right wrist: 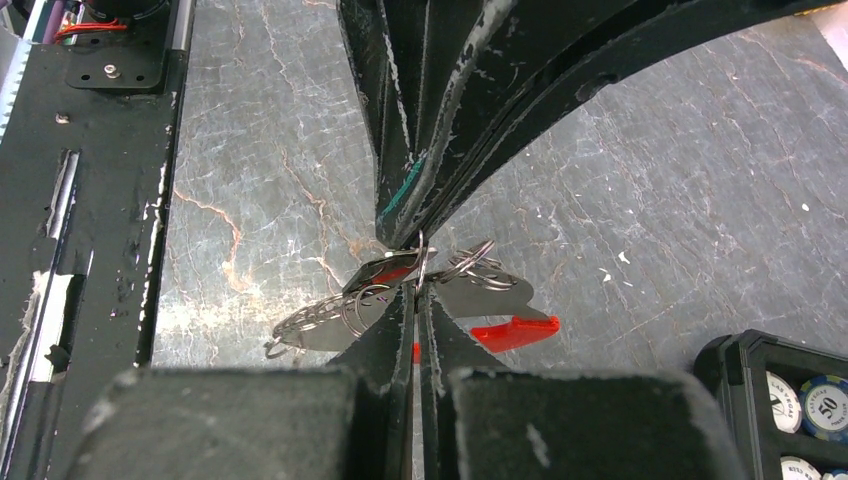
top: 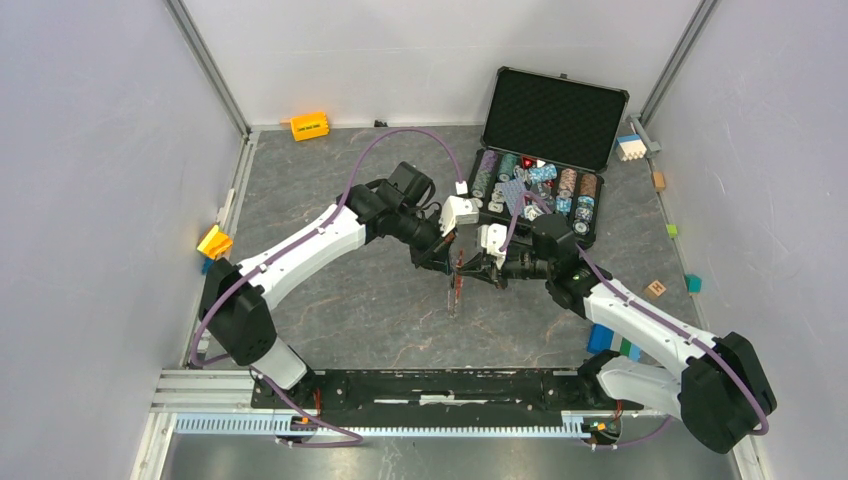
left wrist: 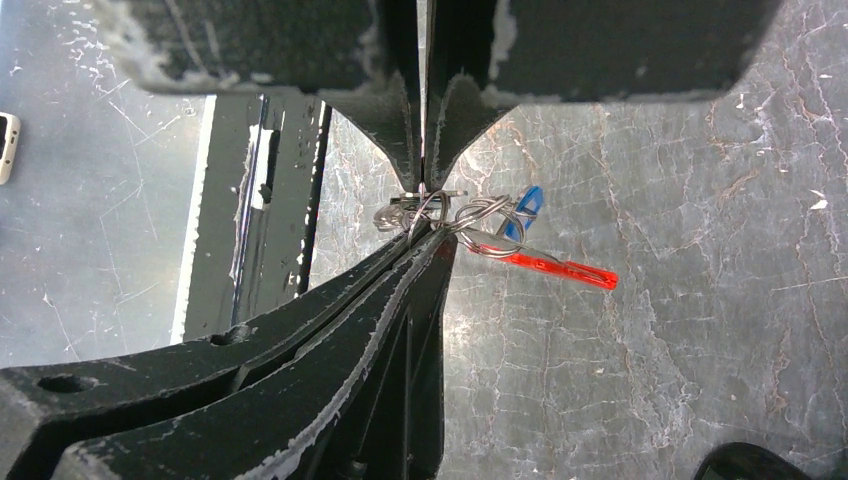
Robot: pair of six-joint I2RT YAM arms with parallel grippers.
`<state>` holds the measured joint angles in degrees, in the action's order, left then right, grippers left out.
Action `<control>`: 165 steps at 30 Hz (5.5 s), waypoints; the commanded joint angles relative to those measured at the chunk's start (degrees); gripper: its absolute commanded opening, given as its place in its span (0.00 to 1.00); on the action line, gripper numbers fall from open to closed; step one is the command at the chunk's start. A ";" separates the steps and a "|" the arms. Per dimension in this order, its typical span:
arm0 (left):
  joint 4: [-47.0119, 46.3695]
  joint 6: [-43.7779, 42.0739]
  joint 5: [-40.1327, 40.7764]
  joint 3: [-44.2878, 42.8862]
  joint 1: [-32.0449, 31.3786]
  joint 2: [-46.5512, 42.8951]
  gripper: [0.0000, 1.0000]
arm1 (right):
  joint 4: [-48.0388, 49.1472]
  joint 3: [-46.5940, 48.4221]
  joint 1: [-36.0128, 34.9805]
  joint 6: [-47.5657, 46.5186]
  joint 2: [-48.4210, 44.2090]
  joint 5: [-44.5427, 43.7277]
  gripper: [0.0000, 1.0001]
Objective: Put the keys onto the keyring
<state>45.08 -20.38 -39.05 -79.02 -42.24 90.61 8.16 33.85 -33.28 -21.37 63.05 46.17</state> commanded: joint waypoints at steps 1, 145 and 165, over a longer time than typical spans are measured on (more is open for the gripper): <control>-1.95 1.88 0.41 -2.82 0.45 0.53 0.02 | 2.70 0.22 -0.38 -0.87 -1.46 0.95 0.00; 11.79 -6.12 8.40 -14.05 -1.27 8.60 0.02 | -1.20 1.44 -3.66 -6.66 -0.99 0.61 0.00; 13.37 -8.41 5.52 -15.72 -1.36 9.24 0.02 | -2.54 2.15 -4.60 -7.55 -0.46 0.06 0.00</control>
<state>60.99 -27.68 -33.39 -91.94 -44.36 99.74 4.86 33.85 -36.64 -28.47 63.05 42.44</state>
